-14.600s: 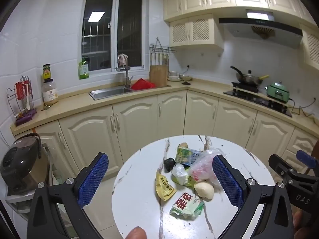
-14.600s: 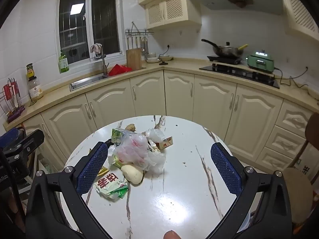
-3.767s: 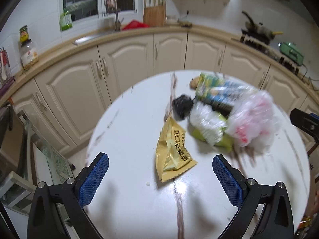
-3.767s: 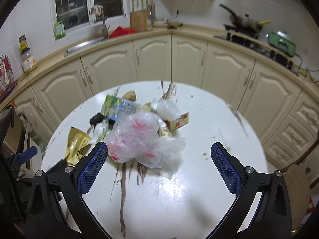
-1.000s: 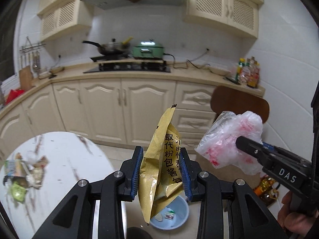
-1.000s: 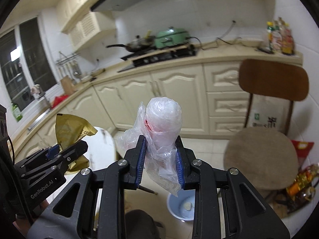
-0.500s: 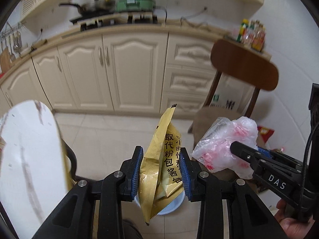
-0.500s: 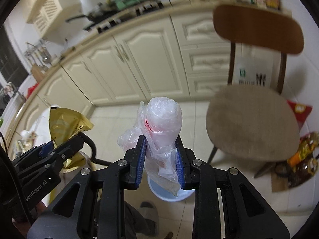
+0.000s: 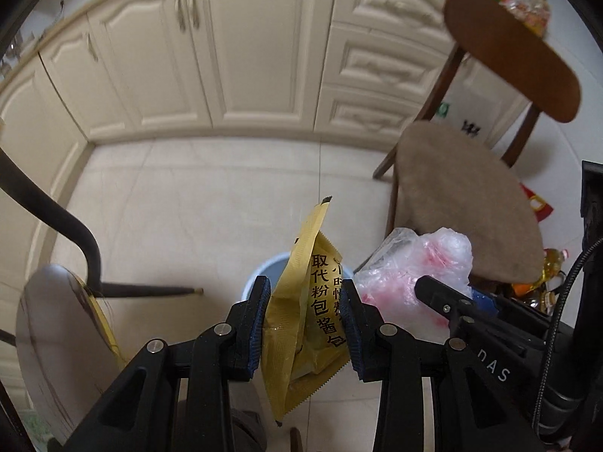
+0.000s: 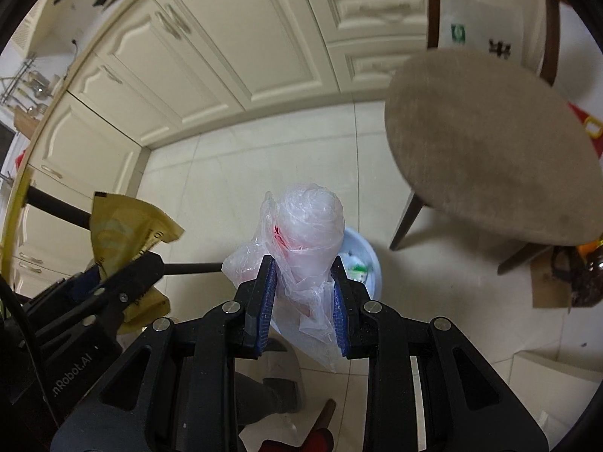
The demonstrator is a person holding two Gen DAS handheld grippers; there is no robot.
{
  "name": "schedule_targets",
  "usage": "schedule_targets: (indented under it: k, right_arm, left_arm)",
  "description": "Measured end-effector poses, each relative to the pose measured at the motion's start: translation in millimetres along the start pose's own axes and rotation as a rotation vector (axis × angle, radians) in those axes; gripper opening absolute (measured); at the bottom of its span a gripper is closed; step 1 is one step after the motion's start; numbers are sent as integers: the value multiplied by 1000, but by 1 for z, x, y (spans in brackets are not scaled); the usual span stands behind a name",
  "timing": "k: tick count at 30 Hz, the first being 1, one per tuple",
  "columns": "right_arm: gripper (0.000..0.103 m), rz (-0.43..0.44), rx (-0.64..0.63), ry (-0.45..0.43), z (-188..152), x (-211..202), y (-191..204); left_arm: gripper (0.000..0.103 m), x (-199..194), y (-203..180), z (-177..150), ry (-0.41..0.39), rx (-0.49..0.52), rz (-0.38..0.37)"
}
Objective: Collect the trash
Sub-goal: 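Carry both items to the blue bucket and open both grippers over it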
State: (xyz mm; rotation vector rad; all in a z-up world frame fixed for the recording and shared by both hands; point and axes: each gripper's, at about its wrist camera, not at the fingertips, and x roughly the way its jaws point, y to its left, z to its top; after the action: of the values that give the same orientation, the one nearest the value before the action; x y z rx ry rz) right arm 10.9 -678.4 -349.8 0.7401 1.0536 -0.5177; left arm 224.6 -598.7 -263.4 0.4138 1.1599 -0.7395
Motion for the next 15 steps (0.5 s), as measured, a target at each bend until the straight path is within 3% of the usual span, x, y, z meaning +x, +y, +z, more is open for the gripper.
schedule_targets:
  k: [3,7,8,10,13,15]
  right_arm:
    - [30,-2,15,39,1,21,-4]
    - [38,-7,33,80,0,42,-7]
    - [42,-10,39,83,2,44,-8]
    - [70,-10,60,87,1,47,-12]
    - [99,-26,96,80,-1,44,-19]
    - [103,-50,112,88,-2,43,-22]
  left_arm:
    - [36,24,-1,15,44,12,25]
    - [63,41,-2,27,53,5,43]
    - [66,45,-3,34,52,7,59]
    - [68,47,-2,30,49,3,74]
    - [68,47,-3,30,41,-2,85]
    - [69,41,-6,27,22,5,101]
